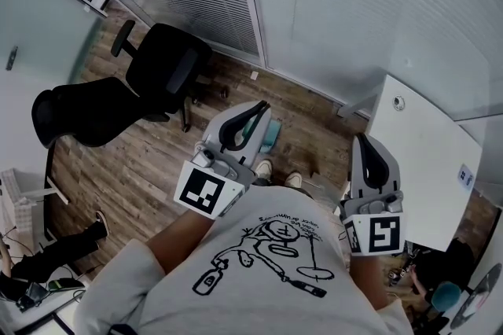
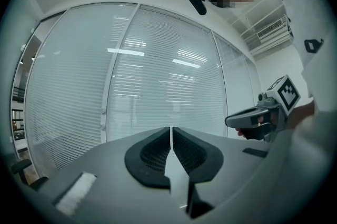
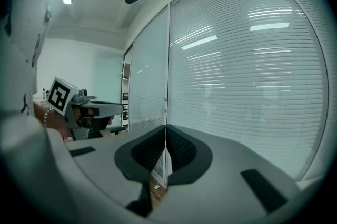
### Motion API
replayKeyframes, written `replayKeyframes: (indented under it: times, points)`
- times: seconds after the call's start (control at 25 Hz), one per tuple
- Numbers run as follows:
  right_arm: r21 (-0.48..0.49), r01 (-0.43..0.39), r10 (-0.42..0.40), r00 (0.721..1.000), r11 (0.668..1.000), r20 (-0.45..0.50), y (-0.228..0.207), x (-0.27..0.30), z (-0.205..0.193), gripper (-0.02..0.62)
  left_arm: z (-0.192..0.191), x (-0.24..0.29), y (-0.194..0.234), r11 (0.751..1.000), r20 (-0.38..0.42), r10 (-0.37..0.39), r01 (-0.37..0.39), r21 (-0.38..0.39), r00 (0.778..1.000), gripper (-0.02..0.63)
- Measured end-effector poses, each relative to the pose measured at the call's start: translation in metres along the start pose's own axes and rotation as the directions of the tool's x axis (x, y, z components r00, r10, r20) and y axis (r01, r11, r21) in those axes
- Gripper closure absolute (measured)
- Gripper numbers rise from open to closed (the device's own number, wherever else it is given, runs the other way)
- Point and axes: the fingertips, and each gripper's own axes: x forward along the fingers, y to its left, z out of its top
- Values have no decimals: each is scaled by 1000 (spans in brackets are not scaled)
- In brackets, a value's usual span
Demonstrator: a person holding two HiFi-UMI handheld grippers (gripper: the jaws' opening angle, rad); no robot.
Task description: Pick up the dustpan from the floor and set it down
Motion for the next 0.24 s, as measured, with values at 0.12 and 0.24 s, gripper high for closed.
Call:
replayKeyframes:
  times: [0.12,0.24]
  points:
    - [0,1,-1,1000,1000,-1,-2,-1,0,589,0,1,-2,1000,-1,0,0,-2,1000,594]
    - [-1,1,-1,1000,1000,-2,-4,-1,1,589,0,3,-3,1000,-3,-1,1,-5,1000,594]
